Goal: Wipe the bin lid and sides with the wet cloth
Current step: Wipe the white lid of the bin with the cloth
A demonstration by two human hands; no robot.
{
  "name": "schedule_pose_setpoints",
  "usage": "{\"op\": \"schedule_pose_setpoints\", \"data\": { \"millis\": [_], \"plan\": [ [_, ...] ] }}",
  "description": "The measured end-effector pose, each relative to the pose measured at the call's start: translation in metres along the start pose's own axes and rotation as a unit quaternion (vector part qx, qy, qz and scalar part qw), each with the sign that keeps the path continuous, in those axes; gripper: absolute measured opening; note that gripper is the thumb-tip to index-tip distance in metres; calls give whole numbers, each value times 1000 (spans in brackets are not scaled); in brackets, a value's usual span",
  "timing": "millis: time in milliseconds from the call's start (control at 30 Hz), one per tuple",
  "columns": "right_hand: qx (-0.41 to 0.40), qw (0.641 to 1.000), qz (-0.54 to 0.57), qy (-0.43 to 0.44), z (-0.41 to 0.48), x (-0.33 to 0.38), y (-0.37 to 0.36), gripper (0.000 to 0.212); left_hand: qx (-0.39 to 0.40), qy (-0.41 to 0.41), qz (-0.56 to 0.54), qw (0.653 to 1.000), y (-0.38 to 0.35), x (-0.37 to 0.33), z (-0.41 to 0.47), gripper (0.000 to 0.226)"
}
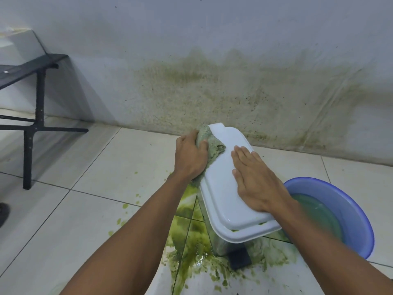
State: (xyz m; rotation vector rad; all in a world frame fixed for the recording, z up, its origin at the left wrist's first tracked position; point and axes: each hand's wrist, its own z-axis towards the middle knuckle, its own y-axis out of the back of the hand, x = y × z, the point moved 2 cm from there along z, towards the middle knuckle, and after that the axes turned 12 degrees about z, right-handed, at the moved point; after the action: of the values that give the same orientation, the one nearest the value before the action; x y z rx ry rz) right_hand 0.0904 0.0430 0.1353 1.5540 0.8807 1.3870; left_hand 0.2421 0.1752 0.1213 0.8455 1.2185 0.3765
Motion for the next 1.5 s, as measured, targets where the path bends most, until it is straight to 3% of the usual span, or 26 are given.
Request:
{"op": "schedule_pose_setpoints", "data": {
  "millis": [133, 267, 367, 433, 667, 867, 1033, 1267, 1500],
  "plan": [
    [5, 1000, 2, 4, 0, 0, 0, 70, 52, 37, 27, 998, 4, -6, 18, 41],
    [6, 1000, -4, 2, 2, -2, 0, 65, 60, 20, 78, 995, 3, -13, 30, 55],
    [9, 1000, -1, 2, 3, -3, 0, 60, 61, 12, 123, 990, 8, -16, 33, 48],
    [7, 1000, -1, 2, 3, -2, 1, 60, 63, 23, 106, 992, 13, -18, 36, 34],
    [-3, 1000, 4, -12, 2, 3, 1, 57, 38, 18, 67, 997, 9, -15, 27, 31],
    [-7, 1000, -8, -11, 4, 2, -1, 57, 57, 34, -91, 994, -8, -8, -35, 60],
    [-13, 1000, -3, -5, 2, 2, -3, 57, 80, 12, -79, 994, -18, -7, -73, 65],
    [-2, 1000, 4, -7, 1, 2, 2, 57, 88, 30, -38, 995, -8, -15, 15, 65],
    [-17, 999, 22, -23, 2, 3, 2, 57, 55, 56, -153, 985, -12, -6, -29, 69]
  ]
}}
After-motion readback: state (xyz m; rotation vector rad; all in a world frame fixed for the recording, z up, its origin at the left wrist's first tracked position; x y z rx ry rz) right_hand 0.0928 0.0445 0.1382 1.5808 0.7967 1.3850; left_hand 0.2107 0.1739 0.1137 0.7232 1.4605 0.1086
